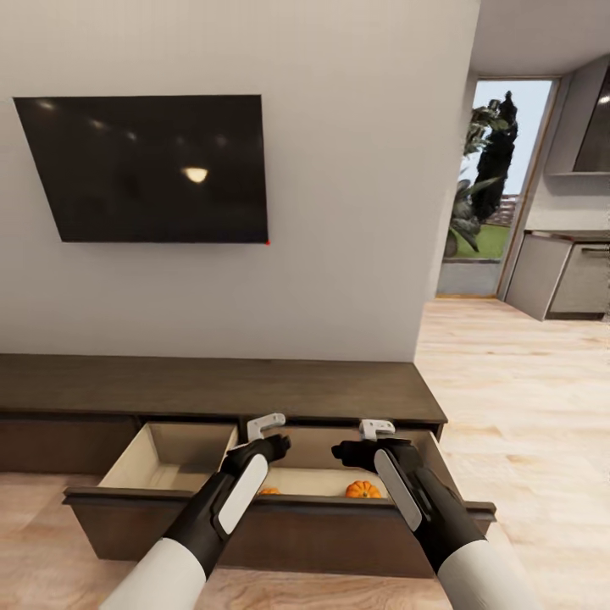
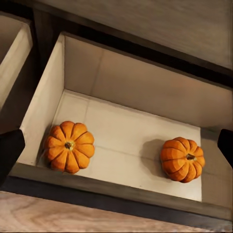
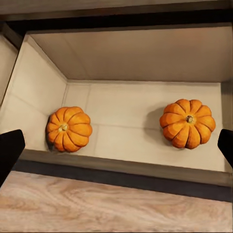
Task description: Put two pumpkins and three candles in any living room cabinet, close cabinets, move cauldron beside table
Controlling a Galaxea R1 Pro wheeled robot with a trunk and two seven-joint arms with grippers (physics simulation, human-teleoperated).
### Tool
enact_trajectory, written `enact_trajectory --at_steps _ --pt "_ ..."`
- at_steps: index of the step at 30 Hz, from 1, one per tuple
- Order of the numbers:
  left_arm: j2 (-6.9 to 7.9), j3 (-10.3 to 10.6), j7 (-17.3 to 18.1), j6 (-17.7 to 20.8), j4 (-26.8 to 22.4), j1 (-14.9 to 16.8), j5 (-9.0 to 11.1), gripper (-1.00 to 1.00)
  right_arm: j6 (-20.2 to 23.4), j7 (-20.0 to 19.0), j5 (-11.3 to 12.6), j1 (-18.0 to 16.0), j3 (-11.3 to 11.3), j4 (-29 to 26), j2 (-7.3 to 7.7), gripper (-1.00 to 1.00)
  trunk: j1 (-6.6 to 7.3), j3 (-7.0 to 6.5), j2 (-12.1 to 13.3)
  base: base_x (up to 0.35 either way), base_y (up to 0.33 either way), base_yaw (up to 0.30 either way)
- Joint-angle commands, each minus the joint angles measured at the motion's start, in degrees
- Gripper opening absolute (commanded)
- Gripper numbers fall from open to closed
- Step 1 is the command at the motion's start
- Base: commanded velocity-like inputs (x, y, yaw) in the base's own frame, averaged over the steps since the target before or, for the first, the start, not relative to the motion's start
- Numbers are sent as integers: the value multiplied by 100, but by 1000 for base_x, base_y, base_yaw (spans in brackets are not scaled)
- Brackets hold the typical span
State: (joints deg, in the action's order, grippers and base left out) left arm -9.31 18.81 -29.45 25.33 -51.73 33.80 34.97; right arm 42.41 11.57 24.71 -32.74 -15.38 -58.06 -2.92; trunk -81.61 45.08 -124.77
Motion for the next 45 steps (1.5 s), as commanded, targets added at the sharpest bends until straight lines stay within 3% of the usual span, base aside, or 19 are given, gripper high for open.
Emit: enact_trajectory --at_steps 1,5,20,34,45 --pt "5 16 -52 7 -32 4 54 100 22 56 60 -4 -9 -5 2 100 4 6 -3 -318 0 0" --pt "8 17 -59 15 -183 4 54 100 44 56 60 -4 -9 -11 2 100 4 6 -3 -332 0 0" --pt "8 25 -78 25 -228 4 54 100 85 56 60 -4 -9 -6 0 100 334 -263 598 -174 0 0" --pt "8 24 -78 25 -227 4 54 100 143 47 95 -4 23 -12 -4 100 641 -515 1160 -38 0 0" --pt "8 25 -78 25 -224 -4 60 100 321 27 199 -4 77 -13 -9 100 883 -651 1601 -297 0 0"
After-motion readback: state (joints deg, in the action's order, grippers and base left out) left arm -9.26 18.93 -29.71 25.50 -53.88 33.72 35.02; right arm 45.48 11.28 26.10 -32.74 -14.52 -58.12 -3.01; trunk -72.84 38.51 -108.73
